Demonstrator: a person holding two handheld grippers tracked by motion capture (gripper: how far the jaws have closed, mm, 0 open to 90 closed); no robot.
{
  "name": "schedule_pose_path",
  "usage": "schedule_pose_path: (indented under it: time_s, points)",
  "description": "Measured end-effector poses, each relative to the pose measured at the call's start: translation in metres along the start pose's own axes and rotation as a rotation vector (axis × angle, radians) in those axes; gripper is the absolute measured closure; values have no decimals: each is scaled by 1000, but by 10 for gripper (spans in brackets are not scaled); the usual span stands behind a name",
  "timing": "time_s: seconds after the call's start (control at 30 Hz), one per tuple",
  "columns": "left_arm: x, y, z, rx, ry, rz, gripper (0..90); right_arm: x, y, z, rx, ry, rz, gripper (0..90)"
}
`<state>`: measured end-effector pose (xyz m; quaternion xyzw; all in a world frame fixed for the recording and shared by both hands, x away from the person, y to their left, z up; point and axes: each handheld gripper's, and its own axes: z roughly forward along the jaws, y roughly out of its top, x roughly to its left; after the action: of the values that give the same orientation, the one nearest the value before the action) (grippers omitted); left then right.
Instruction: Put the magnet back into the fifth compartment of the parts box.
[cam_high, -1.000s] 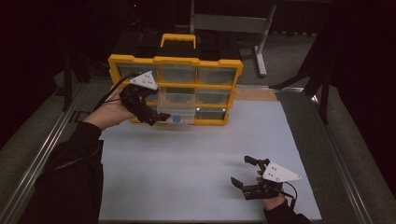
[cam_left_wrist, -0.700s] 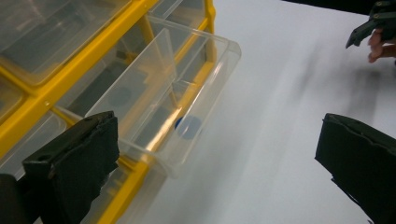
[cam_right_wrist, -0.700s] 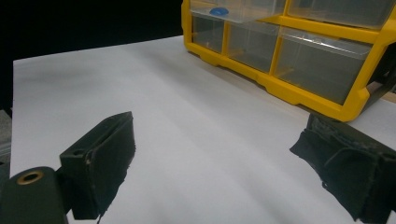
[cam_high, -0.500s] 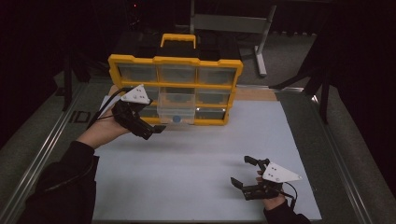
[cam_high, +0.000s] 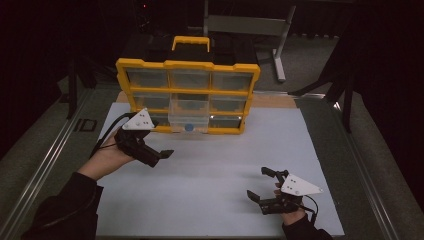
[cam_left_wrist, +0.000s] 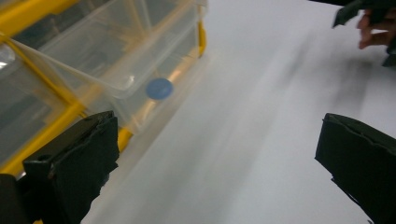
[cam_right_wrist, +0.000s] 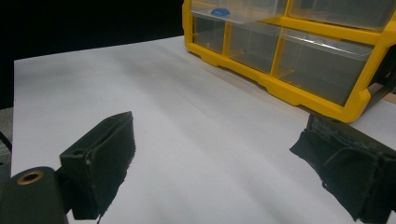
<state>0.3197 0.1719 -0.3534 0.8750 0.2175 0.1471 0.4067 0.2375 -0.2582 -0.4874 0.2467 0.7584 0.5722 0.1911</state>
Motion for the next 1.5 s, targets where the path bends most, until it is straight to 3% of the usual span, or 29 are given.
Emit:
schedule_pose_path:
  time_s: [0.47,0.73,0.93,1.5]
  points:
    - [-21,-31,1,-48,-10,-56,0,0,0,1,0,1,-5,98]
    - [-40,-51,4,-77,-23,-93,0,1,0,1,1,1,-6,98]
    - [-54,-64,6,-98,-15,-105,0,1,0,1,2,-1,-7,98]
    - [-76,-106,16,-137,4,-156,0,2,0,2,7,1,-8,98]
